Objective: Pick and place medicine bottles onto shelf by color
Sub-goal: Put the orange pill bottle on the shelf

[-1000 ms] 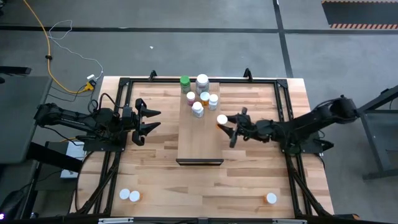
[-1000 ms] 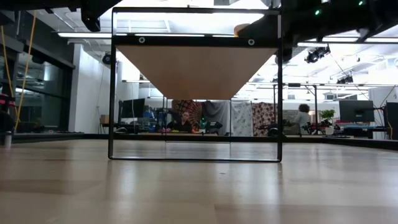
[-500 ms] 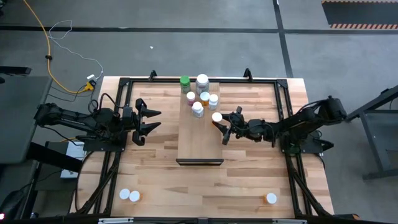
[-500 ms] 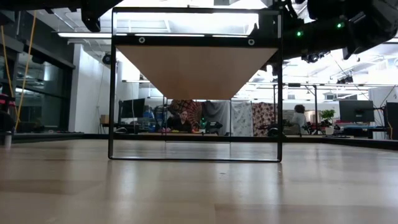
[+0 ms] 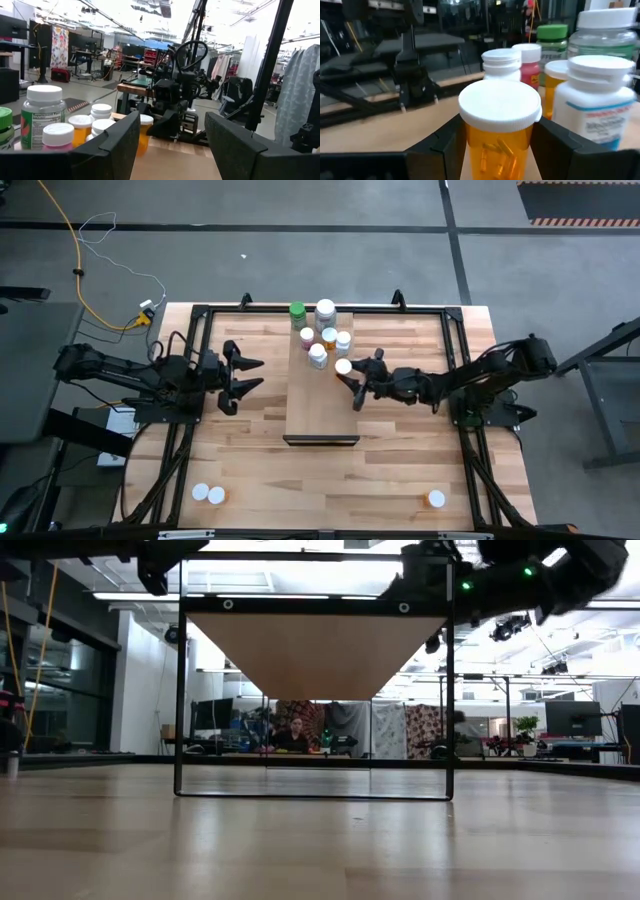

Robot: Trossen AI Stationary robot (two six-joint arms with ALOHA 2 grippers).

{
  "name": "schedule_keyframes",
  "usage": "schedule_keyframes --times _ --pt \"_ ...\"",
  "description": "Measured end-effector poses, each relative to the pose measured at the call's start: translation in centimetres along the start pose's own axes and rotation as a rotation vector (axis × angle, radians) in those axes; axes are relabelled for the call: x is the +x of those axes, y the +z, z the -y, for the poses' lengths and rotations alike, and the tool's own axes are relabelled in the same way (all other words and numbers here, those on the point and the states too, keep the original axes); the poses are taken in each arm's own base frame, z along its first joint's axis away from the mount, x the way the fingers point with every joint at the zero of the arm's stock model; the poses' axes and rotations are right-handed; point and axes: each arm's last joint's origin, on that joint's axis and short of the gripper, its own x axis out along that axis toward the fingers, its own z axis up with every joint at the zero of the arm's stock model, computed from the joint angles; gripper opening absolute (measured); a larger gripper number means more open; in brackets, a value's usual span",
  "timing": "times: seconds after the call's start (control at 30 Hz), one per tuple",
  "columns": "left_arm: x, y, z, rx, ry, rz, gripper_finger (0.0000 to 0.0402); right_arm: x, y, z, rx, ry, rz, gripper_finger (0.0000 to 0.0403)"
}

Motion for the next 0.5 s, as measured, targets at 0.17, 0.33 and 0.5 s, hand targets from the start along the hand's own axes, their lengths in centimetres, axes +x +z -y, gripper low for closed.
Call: schedule_keyframes --times 0.17,0.33,0.5 --pt "0.2 0.0 0.0 -0.003 0.0 0.005 0.0213 1.4 1.1 -0.6 -0.049 -0.068 -0.122 0.0181" --pt "0.3 -0.2 0.1 0.0 0.0 -0.004 0.0213 1.6 1.8 -0.8 -0.055 -0.069 -0.106 0.0181" --pt "0.4 -0.4 0.1 0.004 0.002 -0.022 0.0213 1.7 1.6 -0.5 -0.063 -0.088 -0.121 0.0181"
